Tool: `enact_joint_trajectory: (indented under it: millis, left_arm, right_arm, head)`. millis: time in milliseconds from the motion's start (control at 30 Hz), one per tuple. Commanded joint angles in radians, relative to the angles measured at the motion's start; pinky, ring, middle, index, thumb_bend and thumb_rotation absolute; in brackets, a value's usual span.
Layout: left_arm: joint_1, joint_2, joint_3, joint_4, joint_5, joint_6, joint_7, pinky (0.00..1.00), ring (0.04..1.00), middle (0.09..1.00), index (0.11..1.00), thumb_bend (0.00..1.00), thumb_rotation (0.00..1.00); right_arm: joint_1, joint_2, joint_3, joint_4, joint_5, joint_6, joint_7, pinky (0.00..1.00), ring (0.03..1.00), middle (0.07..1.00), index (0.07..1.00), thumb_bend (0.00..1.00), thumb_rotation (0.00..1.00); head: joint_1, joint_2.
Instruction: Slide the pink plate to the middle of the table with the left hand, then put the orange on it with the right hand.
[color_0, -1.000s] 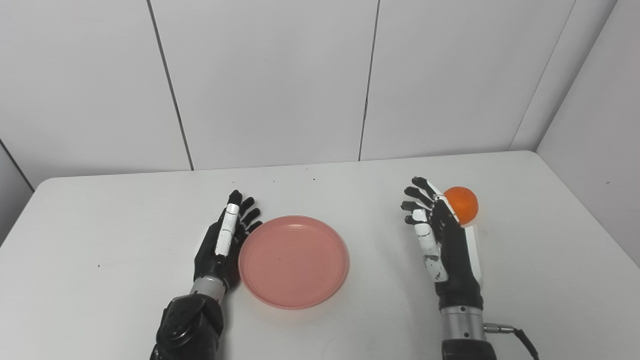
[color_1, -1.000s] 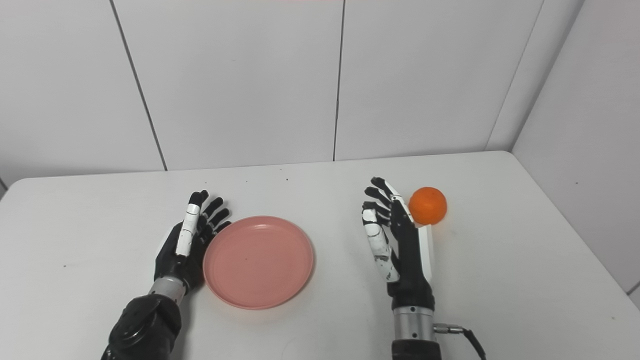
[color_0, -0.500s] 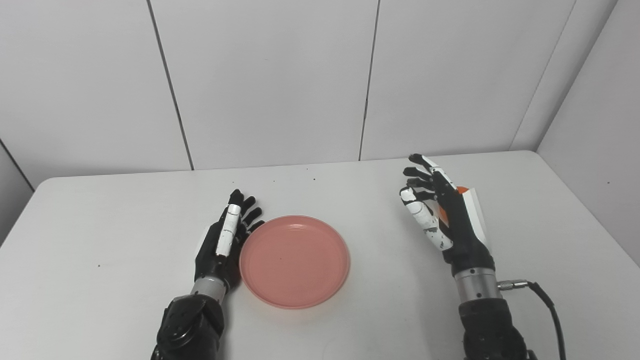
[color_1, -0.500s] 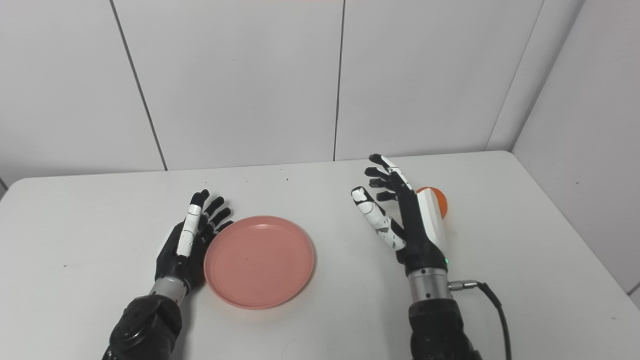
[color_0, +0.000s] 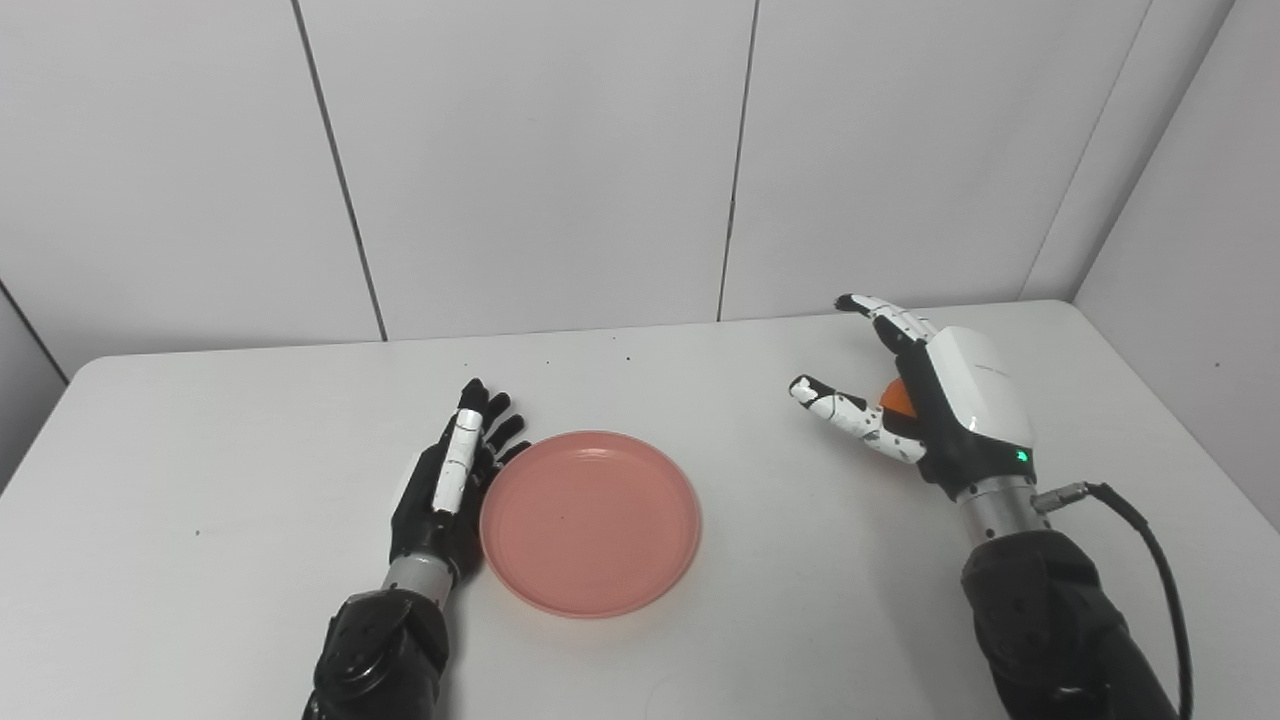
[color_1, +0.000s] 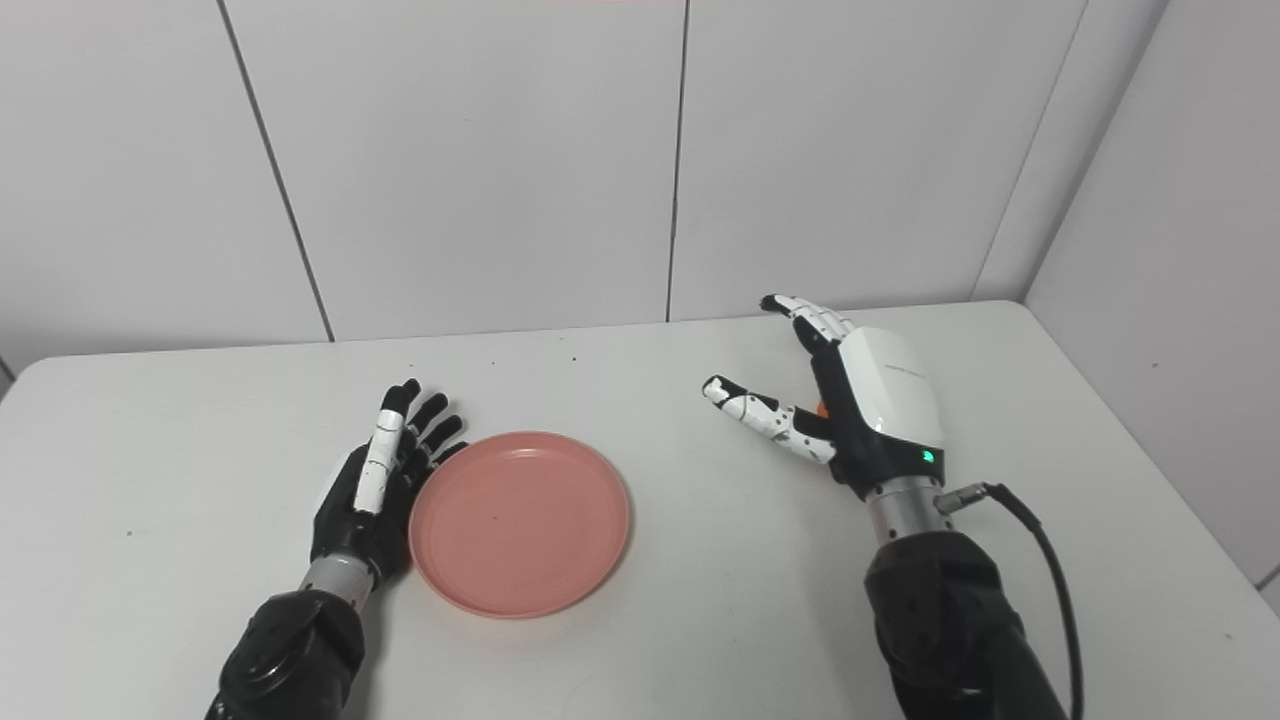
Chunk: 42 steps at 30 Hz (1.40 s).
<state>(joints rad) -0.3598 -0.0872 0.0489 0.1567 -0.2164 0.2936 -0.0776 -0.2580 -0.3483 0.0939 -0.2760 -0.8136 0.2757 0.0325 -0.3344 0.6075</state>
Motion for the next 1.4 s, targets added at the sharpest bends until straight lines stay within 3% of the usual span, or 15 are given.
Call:
enact_joint_trajectory:
  millis: [0,400,1167,1367]
  left_arm:
    - [-0.005,-0.01,0.0,-0.008,-0.015,-0.001,-0.004,0.89,0.913,0.955,1.0,0.8,0.75]
    - [0.004,-0.012,-0.004,-0.014,-0.013,0.004,-0.012,0.9,0.921,0.961,1.0,0.81,0.75]
    - [0.029,-0.008,-0.025,-0.046,-0.024,0.021,-0.015,0.92,0.922,0.959,1.0,0.81,0.75]
    - [0.033,-0.006,-0.032,-0.059,-0.016,0.024,-0.01,0.87,0.913,0.948,1.0,0.82,0.76]
  right_arm:
    - [-0.031,-0.029,0.001,-0.002,-0.031,-0.054,-0.028,0.82,0.839,0.825,0.794,0.85,0.99]
    - [-0.048,-0.083,-0.017,0.091,-0.036,-0.077,-0.058,0.79,0.808,0.802,0.789,0.84,0.96]
    - [-0.177,-0.104,0.043,0.352,-0.099,-0.063,-0.094,0.72,0.754,0.767,0.766,0.83,0.9]
    - [-0.192,-0.112,0.062,0.396,-0.112,-0.055,-0.114,0.71,0.73,0.744,0.76,0.83,0.89]
  head:
    - [0.0,0.0]
    - [0.004,0.007]
    - [0.019,0.015]
    - [0.02,0.016]
